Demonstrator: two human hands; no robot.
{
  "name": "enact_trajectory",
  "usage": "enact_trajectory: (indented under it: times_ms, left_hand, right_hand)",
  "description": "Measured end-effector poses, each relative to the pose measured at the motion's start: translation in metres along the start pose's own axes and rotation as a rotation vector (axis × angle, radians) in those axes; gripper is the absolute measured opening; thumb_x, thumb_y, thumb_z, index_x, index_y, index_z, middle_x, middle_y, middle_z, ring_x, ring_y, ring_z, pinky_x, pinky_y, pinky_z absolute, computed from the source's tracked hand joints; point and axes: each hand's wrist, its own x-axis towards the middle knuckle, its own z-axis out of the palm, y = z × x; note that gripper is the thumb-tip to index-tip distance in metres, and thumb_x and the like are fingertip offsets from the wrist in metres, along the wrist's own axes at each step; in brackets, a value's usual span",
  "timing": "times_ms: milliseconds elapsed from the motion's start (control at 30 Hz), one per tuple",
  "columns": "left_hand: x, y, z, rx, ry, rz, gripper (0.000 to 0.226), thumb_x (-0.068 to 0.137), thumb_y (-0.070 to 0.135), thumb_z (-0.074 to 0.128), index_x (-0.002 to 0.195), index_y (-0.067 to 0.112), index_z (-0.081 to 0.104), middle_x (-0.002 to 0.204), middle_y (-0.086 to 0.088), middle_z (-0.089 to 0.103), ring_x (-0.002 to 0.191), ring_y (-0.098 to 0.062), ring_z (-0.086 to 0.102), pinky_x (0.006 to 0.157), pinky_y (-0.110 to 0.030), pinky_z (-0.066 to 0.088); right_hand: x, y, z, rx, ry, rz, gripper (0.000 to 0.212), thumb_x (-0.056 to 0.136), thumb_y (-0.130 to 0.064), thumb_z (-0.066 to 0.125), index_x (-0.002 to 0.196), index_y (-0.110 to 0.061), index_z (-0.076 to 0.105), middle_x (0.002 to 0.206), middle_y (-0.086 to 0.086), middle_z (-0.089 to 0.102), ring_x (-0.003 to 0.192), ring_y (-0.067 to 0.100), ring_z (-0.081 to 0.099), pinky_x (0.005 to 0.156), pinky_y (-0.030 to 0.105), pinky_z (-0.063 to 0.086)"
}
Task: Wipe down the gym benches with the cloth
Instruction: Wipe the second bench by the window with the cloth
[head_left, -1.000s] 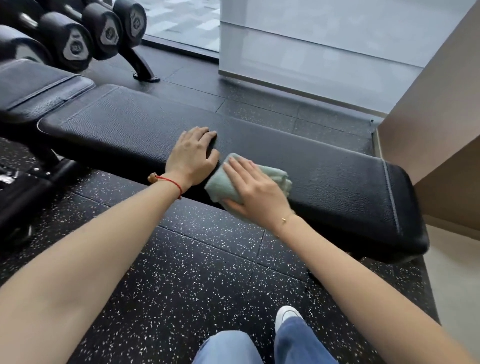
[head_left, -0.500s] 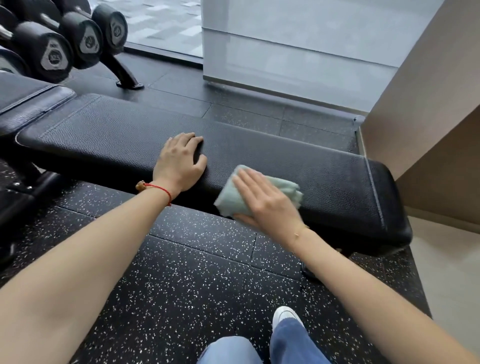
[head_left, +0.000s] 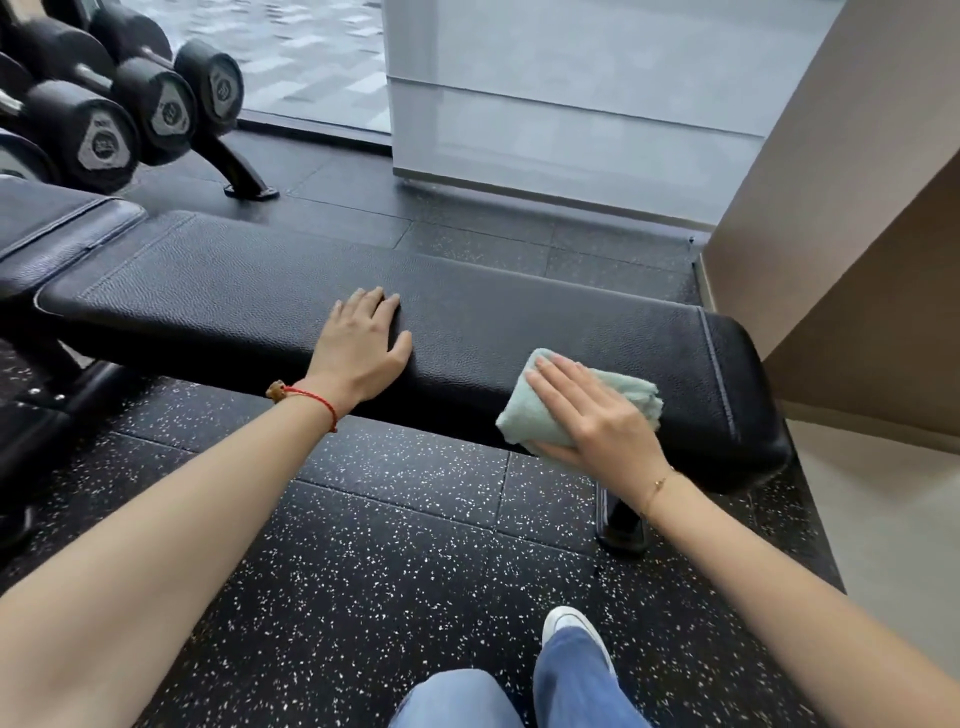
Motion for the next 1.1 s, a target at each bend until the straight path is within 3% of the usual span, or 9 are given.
enact_trajectory:
  times_ms: [167, 267, 467, 667, 833, 1100]
  left_hand:
    - [-0.005, 0.027, 0.004, -0.012, 0.056, 0.095, 0.054, 0.095, 0.032, 0.050, 0.143, 0.009, 0.044, 0.150, -0.013, 0.040, 0.142, -0.027, 0.031, 0.120, -0.043, 0.016]
    - [-0.007, 0.041, 0.007, 0.000, 0.051, 0.159, 0.054, 0.094, 0.031, 0.050, 0.143, 0.011, 0.044, 0.149, -0.012, 0.042, 0.141, -0.027, 0.033, 0.120, -0.043, 0.018]
    - [-0.005, 0.078, 0.022, -0.014, -0.005, 0.207, 0.057, 0.096, 0.035, 0.045, 0.147, 0.011, 0.037, 0.154, -0.012, 0.033, 0.145, -0.026, 0.025, 0.122, -0.042, 0.012]
    - [-0.007, 0.084, 0.033, 0.006, 0.006, 0.189, 0.057, 0.098, 0.036, 0.040, 0.148, 0.010, 0.033, 0.155, -0.014, 0.030, 0.146, -0.028, 0.022, 0.122, -0.044, 0.009]
    - [-0.009, 0.086, 0.032, 0.010, 0.006, 0.192, 0.055, 0.098, 0.034, 0.042, 0.147, 0.010, 0.035, 0.154, -0.013, 0.032, 0.145, -0.028, 0.023, 0.122, -0.044, 0.010]
    - [-0.011, 0.085, 0.035, 0.002, 0.037, 0.199, 0.059, 0.095, 0.039, 0.035, 0.145, 0.010, 0.039, 0.152, -0.014, 0.035, 0.144, -0.029, 0.027, 0.121, -0.045, 0.012]
  right_hand:
    - [0.062, -0.050, 0.015, 0.077, 0.001, -0.073, 0.062, 0.093, -0.046, 0.055, 0.140, -0.006, 0.050, 0.145, 0.011, 0.049, 0.135, 0.026, 0.047, 0.113, 0.039, 0.038]
    - [0.020, -0.019, 0.004, 0.061, 0.000, -0.088, 0.063, 0.094, -0.046, 0.054, 0.143, -0.008, 0.046, 0.149, 0.010, 0.045, 0.138, 0.023, 0.043, 0.114, 0.040, 0.037]
    - [-0.104, 0.078, -0.025, 0.027, 0.030, 0.110, 0.065, 0.093, -0.046, 0.062, 0.146, -0.013, 0.043, 0.152, 0.004, 0.041, 0.140, 0.018, 0.040, 0.112, 0.043, 0.039]
    - [-0.056, 0.039, -0.013, -0.025, 0.042, 0.103, 0.071, 0.089, -0.057, 0.060, 0.137, -0.006, 0.053, 0.144, 0.009, 0.050, 0.135, 0.023, 0.047, 0.112, 0.039, 0.040]
    - [-0.001, -0.001, -0.003, 0.167, -0.031, 0.060, 0.071, 0.090, -0.054, 0.058, 0.141, -0.006, 0.048, 0.148, 0.010, 0.046, 0.139, 0.024, 0.042, 0.116, 0.040, 0.034]
    - [-0.098, 0.078, -0.035, 0.166, -0.068, 0.232, 0.077, 0.085, -0.056, 0.063, 0.145, -0.012, 0.045, 0.151, 0.004, 0.042, 0.140, 0.019, 0.040, 0.114, 0.044, 0.036]
